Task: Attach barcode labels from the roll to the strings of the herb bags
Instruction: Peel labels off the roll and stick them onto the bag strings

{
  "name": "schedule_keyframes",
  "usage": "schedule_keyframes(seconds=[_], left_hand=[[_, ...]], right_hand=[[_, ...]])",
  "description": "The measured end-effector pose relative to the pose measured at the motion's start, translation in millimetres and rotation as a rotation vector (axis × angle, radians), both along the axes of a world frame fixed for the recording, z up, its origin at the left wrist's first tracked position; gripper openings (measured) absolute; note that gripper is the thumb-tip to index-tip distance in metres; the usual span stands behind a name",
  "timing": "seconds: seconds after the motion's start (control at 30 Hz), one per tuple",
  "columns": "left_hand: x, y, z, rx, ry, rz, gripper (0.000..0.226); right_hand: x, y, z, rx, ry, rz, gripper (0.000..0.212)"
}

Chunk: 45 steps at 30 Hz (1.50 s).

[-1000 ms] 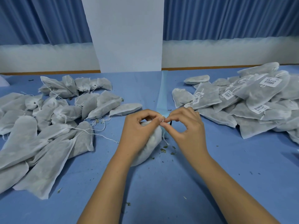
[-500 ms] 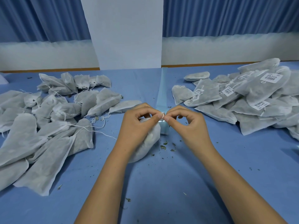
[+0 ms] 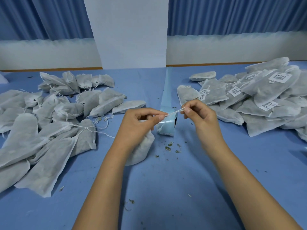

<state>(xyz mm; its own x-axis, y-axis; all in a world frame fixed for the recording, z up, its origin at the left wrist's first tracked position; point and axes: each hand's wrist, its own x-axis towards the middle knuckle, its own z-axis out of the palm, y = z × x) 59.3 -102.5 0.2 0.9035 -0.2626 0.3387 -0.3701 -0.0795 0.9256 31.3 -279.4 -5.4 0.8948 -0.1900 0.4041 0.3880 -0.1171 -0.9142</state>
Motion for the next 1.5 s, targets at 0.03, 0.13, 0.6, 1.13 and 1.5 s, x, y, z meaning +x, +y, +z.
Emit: schedule_keyframes(seconds=[0.03, 0.13, 0.6, 1.13, 1.5], left_hand=[[1.4, 1.7, -0.5, 0.026, 0.01, -0.003, 0.018], [2.5, 2.9, -2.7, 0.059, 0.043, -0.046, 0.021], [12.0, 8.0, -5.6, 0.071, 0.13, 0.162, 0.021], [8.4, -2.2, -2.2, -0.393, 0.048, -0.011, 0.036], [24.2, 19.1, -9.5, 0.181, -0.38, 0.532, 0.041]], right_hand=[[0.4, -2.2, 0.8, -0.019, -0.007, -0.019, 0.025], [2.3, -3.6, -0.9, -0.068, 0.01, -0.066, 0.026], [-16.3, 35.2, -8.2, -0.399, -0.565, -0.185, 0.01], [-13.1, 50.7, -20.5, -0.281, -0.065, 0.131, 0.011], [11.5, 3.9, -24.2, -0.357, 0.345, -0.177, 0.051]])
